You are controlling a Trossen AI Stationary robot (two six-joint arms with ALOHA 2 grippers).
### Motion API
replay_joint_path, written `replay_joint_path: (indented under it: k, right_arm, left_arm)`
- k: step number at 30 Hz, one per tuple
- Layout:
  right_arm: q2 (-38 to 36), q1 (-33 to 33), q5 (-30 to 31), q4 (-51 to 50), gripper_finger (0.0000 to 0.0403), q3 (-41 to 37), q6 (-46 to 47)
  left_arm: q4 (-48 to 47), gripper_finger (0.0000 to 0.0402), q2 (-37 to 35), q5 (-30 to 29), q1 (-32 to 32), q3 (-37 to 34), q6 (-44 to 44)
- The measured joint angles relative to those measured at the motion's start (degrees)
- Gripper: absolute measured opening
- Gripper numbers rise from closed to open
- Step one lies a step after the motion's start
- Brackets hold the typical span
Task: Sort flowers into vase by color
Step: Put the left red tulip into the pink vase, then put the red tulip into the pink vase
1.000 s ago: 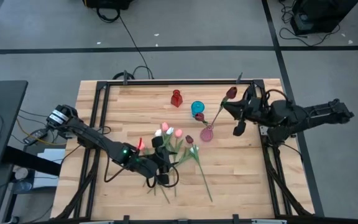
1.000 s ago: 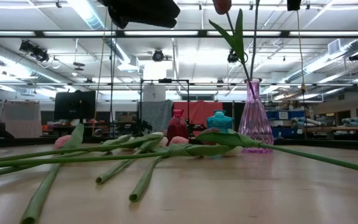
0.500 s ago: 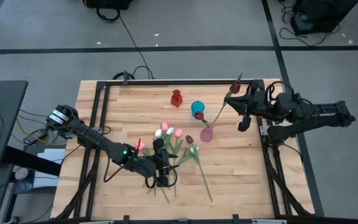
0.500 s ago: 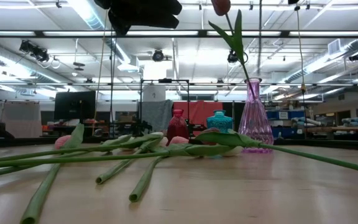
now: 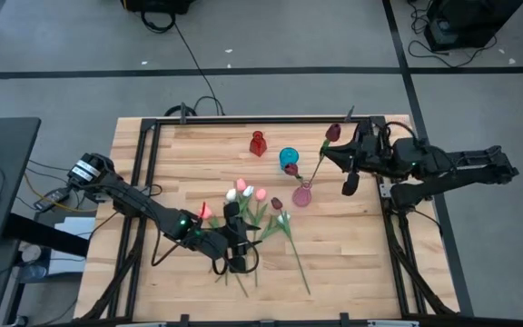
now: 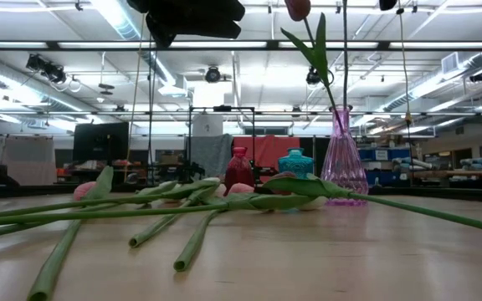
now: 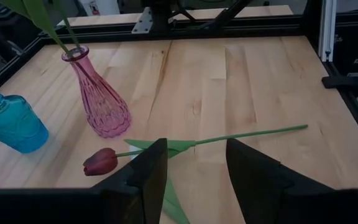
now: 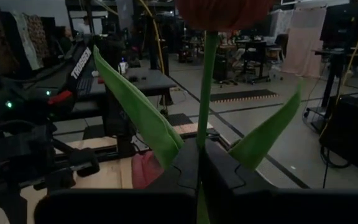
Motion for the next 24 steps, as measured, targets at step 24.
replay_joint_path:
  k: [24]
  right_arm:
    - [1.00, -0.02, -10.10, -22.75, 0.0154, -0.64, 11.76]
  left_arm:
    - [-0.96, 0.0170, 0.02, -0.15, 0.00, 0.00, -0.27]
